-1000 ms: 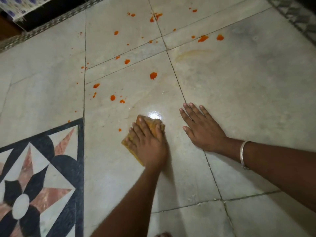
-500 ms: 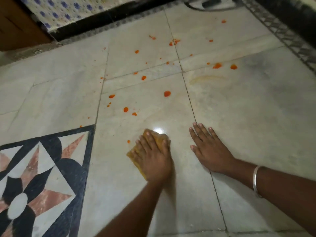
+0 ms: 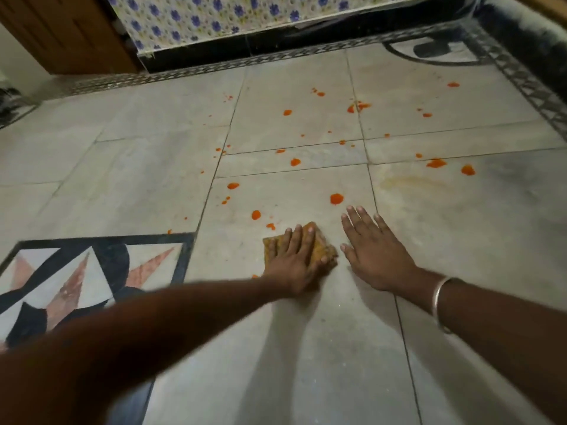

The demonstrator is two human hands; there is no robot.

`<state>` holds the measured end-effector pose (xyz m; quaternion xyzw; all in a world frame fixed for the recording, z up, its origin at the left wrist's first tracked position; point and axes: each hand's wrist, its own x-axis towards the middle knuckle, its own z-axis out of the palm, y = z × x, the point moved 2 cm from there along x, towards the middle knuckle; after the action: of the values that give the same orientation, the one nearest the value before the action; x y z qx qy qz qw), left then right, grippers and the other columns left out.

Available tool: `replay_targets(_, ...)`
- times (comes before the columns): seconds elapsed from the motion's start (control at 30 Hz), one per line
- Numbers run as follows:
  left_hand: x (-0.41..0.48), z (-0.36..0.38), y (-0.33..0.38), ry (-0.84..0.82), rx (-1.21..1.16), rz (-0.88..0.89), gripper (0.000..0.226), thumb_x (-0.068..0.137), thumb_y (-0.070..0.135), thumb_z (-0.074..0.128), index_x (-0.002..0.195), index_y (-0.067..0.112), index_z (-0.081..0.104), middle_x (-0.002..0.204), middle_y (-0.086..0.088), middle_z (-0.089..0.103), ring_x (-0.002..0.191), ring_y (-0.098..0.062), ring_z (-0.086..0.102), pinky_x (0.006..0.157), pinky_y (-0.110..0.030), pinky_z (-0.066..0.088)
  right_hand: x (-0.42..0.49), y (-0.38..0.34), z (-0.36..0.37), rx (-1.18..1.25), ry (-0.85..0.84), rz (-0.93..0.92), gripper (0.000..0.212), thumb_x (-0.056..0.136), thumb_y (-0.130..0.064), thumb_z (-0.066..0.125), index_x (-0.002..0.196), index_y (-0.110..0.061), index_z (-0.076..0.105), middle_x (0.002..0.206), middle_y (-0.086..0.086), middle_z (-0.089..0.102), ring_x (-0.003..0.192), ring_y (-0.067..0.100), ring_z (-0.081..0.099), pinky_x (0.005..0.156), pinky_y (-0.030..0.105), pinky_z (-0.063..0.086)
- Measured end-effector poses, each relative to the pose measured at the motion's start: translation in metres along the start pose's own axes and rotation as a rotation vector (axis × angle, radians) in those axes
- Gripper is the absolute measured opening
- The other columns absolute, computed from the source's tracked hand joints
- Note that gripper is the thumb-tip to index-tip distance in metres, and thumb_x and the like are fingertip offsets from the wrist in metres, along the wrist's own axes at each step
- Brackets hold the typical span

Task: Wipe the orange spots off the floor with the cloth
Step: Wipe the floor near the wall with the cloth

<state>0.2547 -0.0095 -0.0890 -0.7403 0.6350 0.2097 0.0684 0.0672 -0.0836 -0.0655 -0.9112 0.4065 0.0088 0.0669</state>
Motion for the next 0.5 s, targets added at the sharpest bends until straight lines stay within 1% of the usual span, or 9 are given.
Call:
replay_targets(0.07,0.004,-0.022,-0.012,-0.076,0.027,0.085,0.074,0.105,0.065,0.015,0.164,0.030,-0.015,0.173,0.000,-0.018,0.159,-0.023,-0.017,0.125,-0.052,-0.011,-0.007,-0.028,0.018,0.155,0.030,0.176,0.082,0.092,-0.051,-0.009,0.164,-0.012,-0.001,0.171,0.010,-0.009,0.159,0.025,-0.010,0.129,0.044,-0.003)
replay_targets(0.13,0.009,-0.036,-0.013,-0.031,0.080,0.199,0.069,0.108,0.059,0.015,0.165,0.029,-0.010,0.173,0.003,-0.015,0.159,-0.017,-0.016,0.125,-0.049,-0.012,-0.015,-0.053,0.040,0.248,0.046,0.294,0.079,0.094,-0.047,-0.006,0.164,-0.011,0.004,0.172,0.011,-0.003,0.159,0.025,-0.005,0.128,0.045,-0.002)
replay_targets(0.2,0.012,-0.027,-0.001,0.030,0.091,0.262,0.066,0.109,0.056,0.012,0.165,0.027,-0.008,0.172,0.005,-0.015,0.158,-0.013,-0.018,0.128,-0.050,-0.010,-0.019,-0.062,0.055,0.234,0.070,0.347,0.075,0.098,-0.044,0.002,0.163,-0.010,0.014,0.171,0.012,0.008,0.159,0.025,0.004,0.128,0.045,0.002)
replay_targets(0.27,0.012,-0.008,0.003,0.149,0.076,0.229,0.067,0.108,0.056,0.010,0.166,0.025,-0.004,0.173,0.005,-0.012,0.158,-0.013,-0.018,0.128,-0.050,-0.006,-0.018,-0.062,0.056,0.211,0.127,0.362,0.070,0.102,-0.043,0.011,0.161,-0.008,0.025,0.169,0.013,0.019,0.158,0.026,0.015,0.126,0.046,0.008)
replay_targets(0.33,0.016,0.005,-0.007,0.244,0.067,0.215,0.071,0.104,0.058,0.007,0.166,0.025,0.005,0.174,0.004,-0.002,0.159,-0.013,-0.011,0.129,-0.047,-0.006,-0.015,-0.062,0.062,0.161,0.180,0.352,0.069,0.104,-0.045,0.017,0.158,-0.005,0.032,0.166,0.015,0.027,0.156,0.028,0.022,0.126,0.048,0.014)
replay_targets(0.37,0.020,0.007,-0.015,0.260,0.077,0.238,0.072,0.103,0.058,0.007,0.166,0.025,0.008,0.174,0.003,0.001,0.160,-0.013,-0.007,0.129,-0.045,-0.005,-0.018,-0.063,0.067,0.140,0.182,0.378,0.070,0.104,-0.047,0.017,0.159,-0.005,0.031,0.167,0.015,0.026,0.156,0.028,0.022,0.127,0.049,0.015)
replay_targets(0.4,0.019,0.004,-0.026,0.291,0.086,0.206,0.071,0.103,0.057,0.007,0.166,0.024,0.008,0.174,0.003,0.002,0.160,-0.014,-0.006,0.129,-0.045,-0.005,-0.017,-0.064,0.068,0.131,0.171,0.385,0.072,0.104,-0.050,0.016,0.160,-0.006,0.027,0.168,0.015,0.022,0.157,0.028,0.018,0.127,0.049,0.013)
replay_targets(0.5,-0.006,0.004,-0.053,0.299,0.022,-0.051,0.073,0.103,0.057,0.001,0.166,0.020,-0.003,0.174,0.000,-0.009,0.159,-0.016,-0.014,0.129,-0.047,-0.006,-0.013,-0.070,0.068,0.156,0.115,0.396,0.079,0.101,-0.057,0.005,0.164,-0.010,0.009,0.172,0.011,0.002,0.159,0.024,-0.001,0.128,0.049,-0.001)
